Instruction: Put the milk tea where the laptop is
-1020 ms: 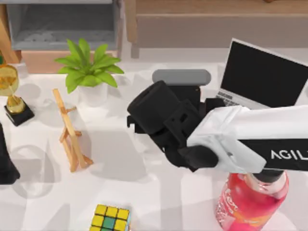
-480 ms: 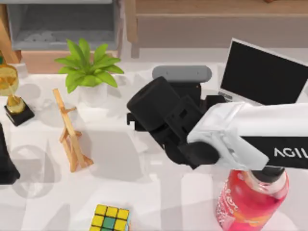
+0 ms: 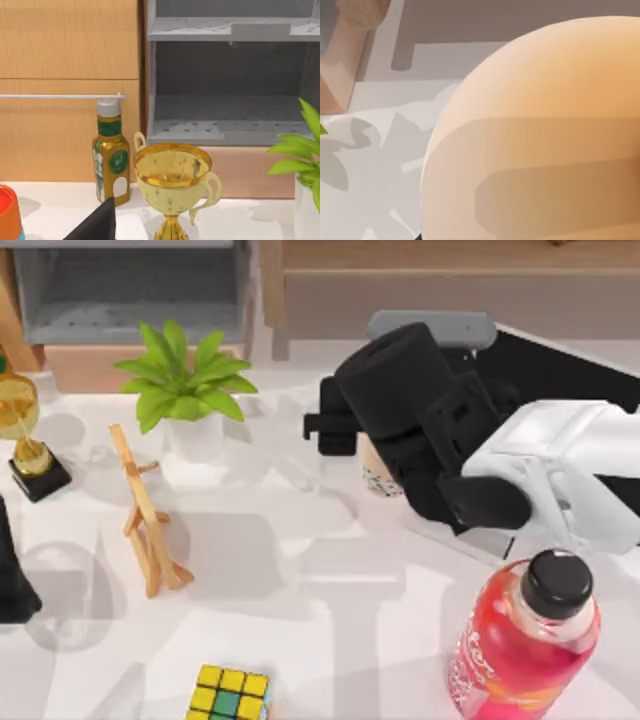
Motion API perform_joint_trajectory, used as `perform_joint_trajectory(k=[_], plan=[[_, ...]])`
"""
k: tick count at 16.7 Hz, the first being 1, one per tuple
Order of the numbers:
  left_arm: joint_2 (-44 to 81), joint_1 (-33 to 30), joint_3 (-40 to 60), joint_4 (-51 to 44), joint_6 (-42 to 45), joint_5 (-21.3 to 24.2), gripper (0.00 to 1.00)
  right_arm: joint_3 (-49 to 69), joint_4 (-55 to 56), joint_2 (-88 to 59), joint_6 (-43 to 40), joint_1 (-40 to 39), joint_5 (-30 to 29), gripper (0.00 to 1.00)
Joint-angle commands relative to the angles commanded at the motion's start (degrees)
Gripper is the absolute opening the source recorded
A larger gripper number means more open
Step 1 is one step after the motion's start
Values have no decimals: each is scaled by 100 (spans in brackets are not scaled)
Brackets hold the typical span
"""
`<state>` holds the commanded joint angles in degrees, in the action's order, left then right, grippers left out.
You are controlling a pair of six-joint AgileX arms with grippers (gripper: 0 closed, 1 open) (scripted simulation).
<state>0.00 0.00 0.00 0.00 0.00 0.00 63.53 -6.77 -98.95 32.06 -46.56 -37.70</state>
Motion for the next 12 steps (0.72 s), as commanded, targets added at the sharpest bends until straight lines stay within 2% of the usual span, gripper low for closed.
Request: perform_joint_trajectory(k=[12], plan=[[0, 0, 0, 0, 0, 0, 100, -1931, 57, 2001, -2151, 2678, 2296, 0]])
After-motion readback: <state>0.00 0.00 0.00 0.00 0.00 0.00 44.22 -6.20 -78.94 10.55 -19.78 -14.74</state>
